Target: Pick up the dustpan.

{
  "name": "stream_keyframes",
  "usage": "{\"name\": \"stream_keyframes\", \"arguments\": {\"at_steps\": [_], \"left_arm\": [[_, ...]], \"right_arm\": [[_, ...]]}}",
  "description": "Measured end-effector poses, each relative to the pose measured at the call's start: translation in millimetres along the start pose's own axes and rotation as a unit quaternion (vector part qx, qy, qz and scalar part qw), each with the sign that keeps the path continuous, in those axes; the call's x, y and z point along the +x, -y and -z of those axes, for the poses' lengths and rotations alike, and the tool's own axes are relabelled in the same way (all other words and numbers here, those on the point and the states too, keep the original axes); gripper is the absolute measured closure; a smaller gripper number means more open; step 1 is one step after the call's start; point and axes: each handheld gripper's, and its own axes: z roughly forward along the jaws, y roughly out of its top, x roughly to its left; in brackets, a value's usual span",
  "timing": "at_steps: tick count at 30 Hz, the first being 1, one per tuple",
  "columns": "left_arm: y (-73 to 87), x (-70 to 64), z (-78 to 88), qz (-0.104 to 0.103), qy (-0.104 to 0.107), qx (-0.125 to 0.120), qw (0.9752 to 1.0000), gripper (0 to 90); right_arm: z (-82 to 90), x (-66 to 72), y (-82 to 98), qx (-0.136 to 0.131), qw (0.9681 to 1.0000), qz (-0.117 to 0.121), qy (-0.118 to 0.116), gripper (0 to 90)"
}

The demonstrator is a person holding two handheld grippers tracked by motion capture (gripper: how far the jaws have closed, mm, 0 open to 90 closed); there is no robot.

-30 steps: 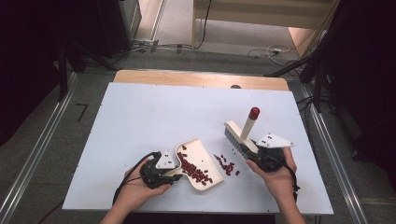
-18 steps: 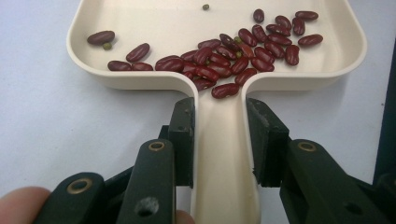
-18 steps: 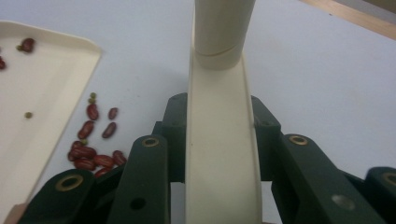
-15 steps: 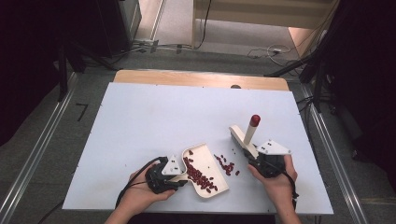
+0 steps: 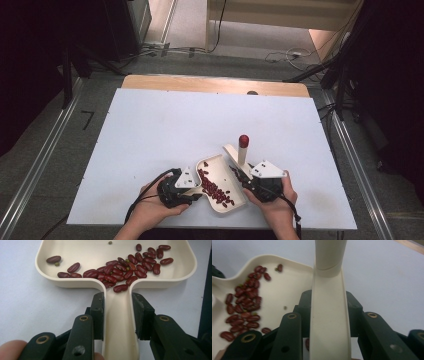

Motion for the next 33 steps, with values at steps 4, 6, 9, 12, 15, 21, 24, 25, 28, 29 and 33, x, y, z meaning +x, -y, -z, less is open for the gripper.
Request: {"name": "stream_keyframes", "arguments": {"at_steps": [4,6,9,12,15,21,24,25,28,29,33], "left_arm": [[0.3,0.6,0.1,-0.002,0.001,0.001,1.0000,66.5],[0.5,0.4,-0.3,-0.003,-0.001,0.000,1.0000,66.5],[0.8,1.0,-0.4,-0.003,0.000,-0.001,1.0000,66.5],[1.1,1.4,-0.4,-0.004,0.001,-0.001,1.0000,66.5],[1.2,1.5,-0.3,-0.004,0.002,-0.001,1.0000,66.4],[1.4,0.7,0.3,-0.008,0.006,-0.002,0.9999,66.4],[1.1,-0.8,0.5,-0.014,0.009,0.001,0.9999,66.5],[1.1,-1.5,0.4,-0.016,0.011,0.002,0.9998,66.5],[0.6,-3.6,-0.4,-0.023,0.015,0.004,0.9996,66.4],[0.4,-4.2,-0.6,-0.027,0.017,0.006,0.9995,66.5],[-0.1,-8.0,-1.0,-0.035,0.024,0.008,0.9991,66.4]], "right_arm": [[1.0,13.2,-4.4,-0.013,0.9993,-0.009,-0.035,64.3],[3.1,19.3,-7.3,-0.019,0.9984,-0.011,-0.053,64.5],[6.4,24.4,-12.2,-0.028,0.9962,-0.014,-0.082,64.5],[11.9,19.6,-14.9,-0.038,0.9953,-0.025,-0.086,64.5],[18.4,4.1,-14.2,-0.049,0.9957,-0.038,-0.068,64.5],[24.1,-31.0,-2.9,-0.043,0.9970,-0.063,-0.013,64.5],[23.7,-39.9,5.0,-0.033,0.9971,-0.069,0.007,64.5],[23.4,-41.0,7.7,-0.030,0.9970,-0.071,0.010,64.5],[22.3,-36.8,14.1,-0.020,0.9969,-0.075,0.009,64.5],[21.6,-33.8,15.5,-0.016,0.9971,-0.074,0.006,64.5],[22.5,-16.9,19.0,-0.013,0.9976,-0.067,0.006,64.4]]}}
